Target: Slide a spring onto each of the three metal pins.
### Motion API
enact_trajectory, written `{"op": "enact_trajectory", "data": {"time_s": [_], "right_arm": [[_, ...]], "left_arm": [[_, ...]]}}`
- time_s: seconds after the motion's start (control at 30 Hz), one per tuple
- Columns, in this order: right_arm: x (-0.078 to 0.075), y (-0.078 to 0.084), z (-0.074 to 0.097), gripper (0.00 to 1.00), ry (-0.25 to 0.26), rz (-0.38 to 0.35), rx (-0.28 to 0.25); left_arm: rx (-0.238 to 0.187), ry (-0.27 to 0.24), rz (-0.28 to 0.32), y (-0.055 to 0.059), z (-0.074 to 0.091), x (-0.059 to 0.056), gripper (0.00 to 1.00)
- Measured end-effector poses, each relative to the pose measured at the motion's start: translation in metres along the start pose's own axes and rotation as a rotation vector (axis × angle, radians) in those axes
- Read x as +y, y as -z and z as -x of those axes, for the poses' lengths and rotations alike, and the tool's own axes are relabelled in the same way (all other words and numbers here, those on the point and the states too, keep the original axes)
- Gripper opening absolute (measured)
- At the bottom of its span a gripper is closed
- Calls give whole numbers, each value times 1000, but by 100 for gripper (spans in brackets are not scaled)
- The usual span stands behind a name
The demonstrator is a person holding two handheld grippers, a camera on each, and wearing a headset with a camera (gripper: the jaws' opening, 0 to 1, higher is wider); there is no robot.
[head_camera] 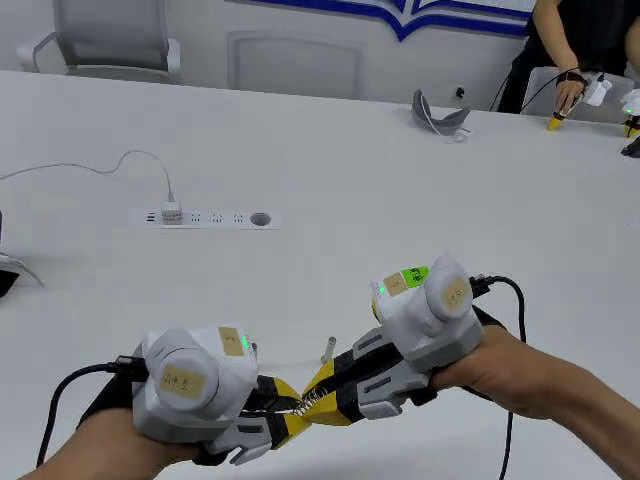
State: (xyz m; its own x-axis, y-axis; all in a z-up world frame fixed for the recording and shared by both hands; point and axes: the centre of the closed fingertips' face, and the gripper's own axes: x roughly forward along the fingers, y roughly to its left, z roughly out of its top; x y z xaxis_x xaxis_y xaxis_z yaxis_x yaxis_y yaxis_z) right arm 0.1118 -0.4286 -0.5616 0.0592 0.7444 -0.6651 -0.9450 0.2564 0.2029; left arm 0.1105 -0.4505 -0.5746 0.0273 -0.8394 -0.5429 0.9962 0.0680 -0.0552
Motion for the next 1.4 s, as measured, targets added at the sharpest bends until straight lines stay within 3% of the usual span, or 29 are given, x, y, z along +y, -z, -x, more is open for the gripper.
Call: {"op": "enact_trajectory", "data": {"time_s": [0.37, 0.6, 0.9, 1.13, 1.4], "right_arm": [[5, 8, 2, 12, 18, 21, 36], [5, 14, 7, 12, 42, 0, 29], [6, 13, 9, 12, 58, -27, -2], [3, 14, 12, 12, 81, -52, -33], [0, 19, 18, 12, 106, -63, -43]], "left_arm": [[-15, 37, -35, -1, -6, -7, 11], [-23, 51, -41, -4, -12, -11, 11], [-23, 45, -39, -5, -12, -11, 15], [-22, 17, -13, -2, -8, -5, 19], [-11, -10, 14, 6, -2, 0, 22]]}}
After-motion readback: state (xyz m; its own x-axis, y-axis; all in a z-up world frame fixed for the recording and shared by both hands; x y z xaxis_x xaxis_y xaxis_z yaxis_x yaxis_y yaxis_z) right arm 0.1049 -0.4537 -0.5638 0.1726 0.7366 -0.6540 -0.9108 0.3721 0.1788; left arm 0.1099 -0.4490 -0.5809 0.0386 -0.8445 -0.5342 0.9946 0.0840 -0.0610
